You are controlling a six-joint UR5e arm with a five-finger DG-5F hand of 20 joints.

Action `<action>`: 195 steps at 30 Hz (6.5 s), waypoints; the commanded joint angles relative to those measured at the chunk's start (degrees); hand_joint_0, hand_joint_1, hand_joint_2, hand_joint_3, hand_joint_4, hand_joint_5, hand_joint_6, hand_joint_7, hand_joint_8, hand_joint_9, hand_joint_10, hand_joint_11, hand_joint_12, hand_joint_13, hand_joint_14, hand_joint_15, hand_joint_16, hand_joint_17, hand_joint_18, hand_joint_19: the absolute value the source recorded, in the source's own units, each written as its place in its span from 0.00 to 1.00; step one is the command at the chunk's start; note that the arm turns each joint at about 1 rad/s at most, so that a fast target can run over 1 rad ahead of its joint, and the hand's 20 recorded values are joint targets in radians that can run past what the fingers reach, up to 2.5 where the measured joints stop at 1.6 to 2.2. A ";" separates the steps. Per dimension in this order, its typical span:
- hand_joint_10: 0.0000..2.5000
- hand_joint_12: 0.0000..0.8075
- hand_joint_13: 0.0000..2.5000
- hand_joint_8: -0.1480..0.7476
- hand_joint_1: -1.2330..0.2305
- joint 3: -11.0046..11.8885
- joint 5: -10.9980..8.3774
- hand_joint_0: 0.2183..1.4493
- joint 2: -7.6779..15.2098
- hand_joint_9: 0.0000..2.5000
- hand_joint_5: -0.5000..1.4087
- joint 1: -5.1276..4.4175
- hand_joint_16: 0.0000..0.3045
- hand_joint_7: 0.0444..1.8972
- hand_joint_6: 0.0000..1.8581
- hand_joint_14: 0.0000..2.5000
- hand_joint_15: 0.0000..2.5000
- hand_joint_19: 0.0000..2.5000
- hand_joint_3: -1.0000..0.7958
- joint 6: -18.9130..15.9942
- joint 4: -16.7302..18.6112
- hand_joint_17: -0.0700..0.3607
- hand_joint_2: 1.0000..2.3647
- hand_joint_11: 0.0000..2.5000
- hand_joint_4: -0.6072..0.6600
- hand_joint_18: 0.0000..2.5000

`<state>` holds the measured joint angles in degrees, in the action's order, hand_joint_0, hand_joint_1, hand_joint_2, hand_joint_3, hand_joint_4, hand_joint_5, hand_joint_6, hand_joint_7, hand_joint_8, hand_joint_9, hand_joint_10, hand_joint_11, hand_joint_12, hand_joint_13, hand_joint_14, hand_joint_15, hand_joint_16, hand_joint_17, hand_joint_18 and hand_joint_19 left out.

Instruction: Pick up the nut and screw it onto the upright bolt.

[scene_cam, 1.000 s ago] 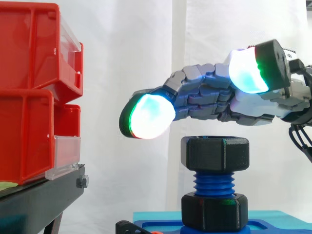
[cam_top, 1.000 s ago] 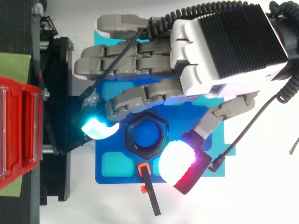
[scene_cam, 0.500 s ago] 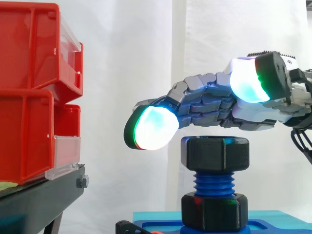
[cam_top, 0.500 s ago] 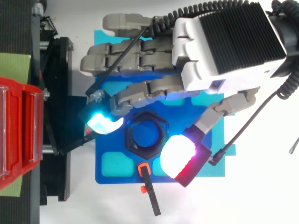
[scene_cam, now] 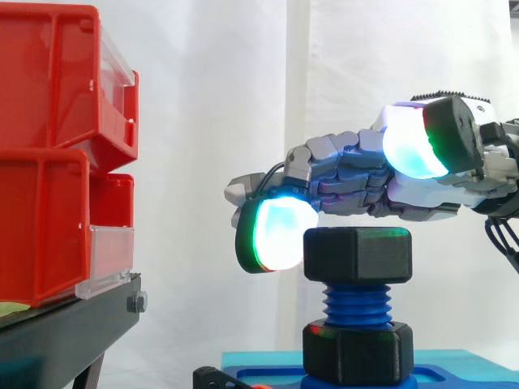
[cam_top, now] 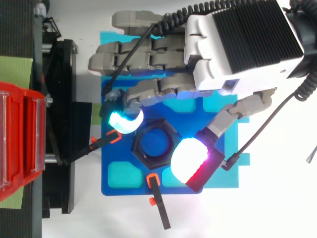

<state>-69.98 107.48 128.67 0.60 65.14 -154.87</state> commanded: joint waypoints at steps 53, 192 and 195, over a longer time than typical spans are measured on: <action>0.00 0.38 0.22 0.47 0.68 4.24 2.82 0.20 2.29 0.25 0.19 1.34 0.10 0.51 0.27 0.00 0.00 0.00 0.28 -0.01 5.55 0.32 0.00 0.00 0.68 0.11; 0.00 0.38 0.03 0.33 0.82 0.28 5.02 0.18 2.81 0.09 0.15 0.11 0.14 0.28 0.27 0.00 0.00 0.00 0.28 -6.34 11.26 0.38 0.00 0.00 0.56 0.00; 0.00 0.38 0.03 0.32 0.82 0.02 4.75 0.18 2.81 0.09 0.15 -0.16 0.14 0.28 0.27 0.00 0.00 0.00 0.28 -6.34 11.17 0.38 0.00 0.00 0.56 0.00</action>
<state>-69.46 112.51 131.49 0.68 58.80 -143.69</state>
